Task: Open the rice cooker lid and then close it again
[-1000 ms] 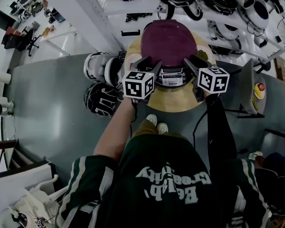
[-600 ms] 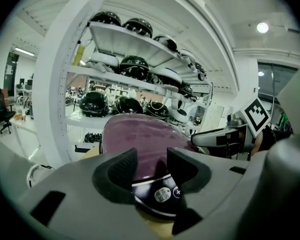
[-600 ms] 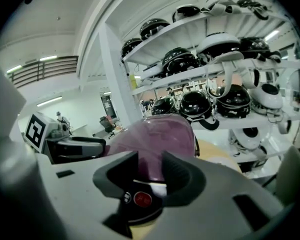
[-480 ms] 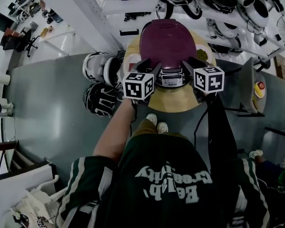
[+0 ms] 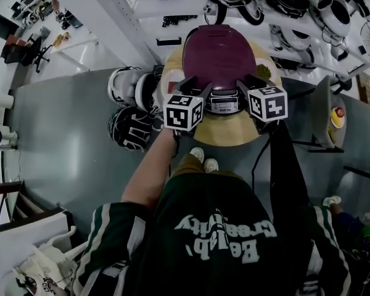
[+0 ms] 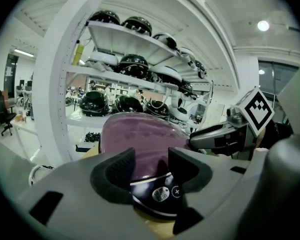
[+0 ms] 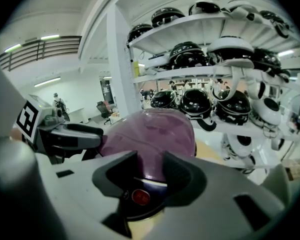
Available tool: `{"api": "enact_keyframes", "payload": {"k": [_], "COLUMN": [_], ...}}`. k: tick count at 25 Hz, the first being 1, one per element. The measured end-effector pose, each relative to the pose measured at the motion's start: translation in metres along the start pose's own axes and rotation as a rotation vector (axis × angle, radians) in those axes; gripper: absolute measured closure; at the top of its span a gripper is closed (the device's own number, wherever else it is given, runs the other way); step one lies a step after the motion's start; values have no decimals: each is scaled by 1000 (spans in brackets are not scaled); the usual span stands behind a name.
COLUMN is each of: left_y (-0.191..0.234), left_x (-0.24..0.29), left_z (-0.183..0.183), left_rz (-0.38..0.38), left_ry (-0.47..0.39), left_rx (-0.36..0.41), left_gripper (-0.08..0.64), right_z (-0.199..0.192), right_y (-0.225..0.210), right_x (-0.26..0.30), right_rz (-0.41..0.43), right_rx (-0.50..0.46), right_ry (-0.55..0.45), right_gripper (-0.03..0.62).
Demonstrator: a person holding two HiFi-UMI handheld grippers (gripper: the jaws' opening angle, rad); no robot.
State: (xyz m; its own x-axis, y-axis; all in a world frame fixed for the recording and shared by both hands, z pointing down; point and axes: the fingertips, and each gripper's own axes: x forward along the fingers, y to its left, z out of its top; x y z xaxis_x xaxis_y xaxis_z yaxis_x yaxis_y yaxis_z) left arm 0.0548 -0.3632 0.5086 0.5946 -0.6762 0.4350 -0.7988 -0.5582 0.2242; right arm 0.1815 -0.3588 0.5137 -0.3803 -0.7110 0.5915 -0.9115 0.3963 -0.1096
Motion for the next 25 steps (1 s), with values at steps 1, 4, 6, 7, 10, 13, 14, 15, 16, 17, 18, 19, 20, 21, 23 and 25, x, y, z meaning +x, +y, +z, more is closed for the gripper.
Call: {"api": "enact_keyframes", "payload": {"k": [1,4,6,7,10,13,14,15,16,17,18,19,20,21,23,25], "left_y": [0,-1,-6,-8,-6,-2,-2,-2,-4,-6,-10,-14,-18,-22,-28,-34], "left_x": [0,0,-1,-1,-10,-26,-32,-37,-43,-49,-54,-60,-65,-71,-82,-93], "left_z": [-1,-3,-4,-3,9,32,40,48,57,65,73,80,85,90,99,108], "left_rz": [4,22,19,13,34,74,84,93,101,105,106,106,106,107,105,100], "left_ry": [0,2,10,10,-37,-126,-154,-183,-211,-238,-263,-285,-304,-320,-347,-379], "left_rx": [17,90,127,140,171,187,196,205,213,219,226,235,246,259,278,284], "left_gripper": [353,354,336,331,331,331,340,361,370,370,370,367,364,364,364,364], "right_z": [0,1,1,0,7,23,29,35,41,47,52,57,61,65,71,77], "right_y": [0,0,1,2,3,3,3,3,3,3,3,4,5,7,10,13], "right_x": [0,0,-2,-4,-13,-29,-35,-41,-48,-55,-62,-70,-76,-82,-93,-106], "right_rz": [-3,0,10,12,-3,-14,-20,-28,-39,-49,-57,-61,-61,-58,-59,-71], "right_rx": [2,2,-21,-42,-90,-78,-74,-74,-77,-79,-79,-77,-76,-79,-95,-117], "right_ry": [-7,-41,-70,-83,-142,-229,-256,-281,-305,-330,-356,-380,-400,-415,-438,-467], "right_gripper": [430,431,431,421,395,390,388,386,383,380,379,377,376,376,377,376]}}
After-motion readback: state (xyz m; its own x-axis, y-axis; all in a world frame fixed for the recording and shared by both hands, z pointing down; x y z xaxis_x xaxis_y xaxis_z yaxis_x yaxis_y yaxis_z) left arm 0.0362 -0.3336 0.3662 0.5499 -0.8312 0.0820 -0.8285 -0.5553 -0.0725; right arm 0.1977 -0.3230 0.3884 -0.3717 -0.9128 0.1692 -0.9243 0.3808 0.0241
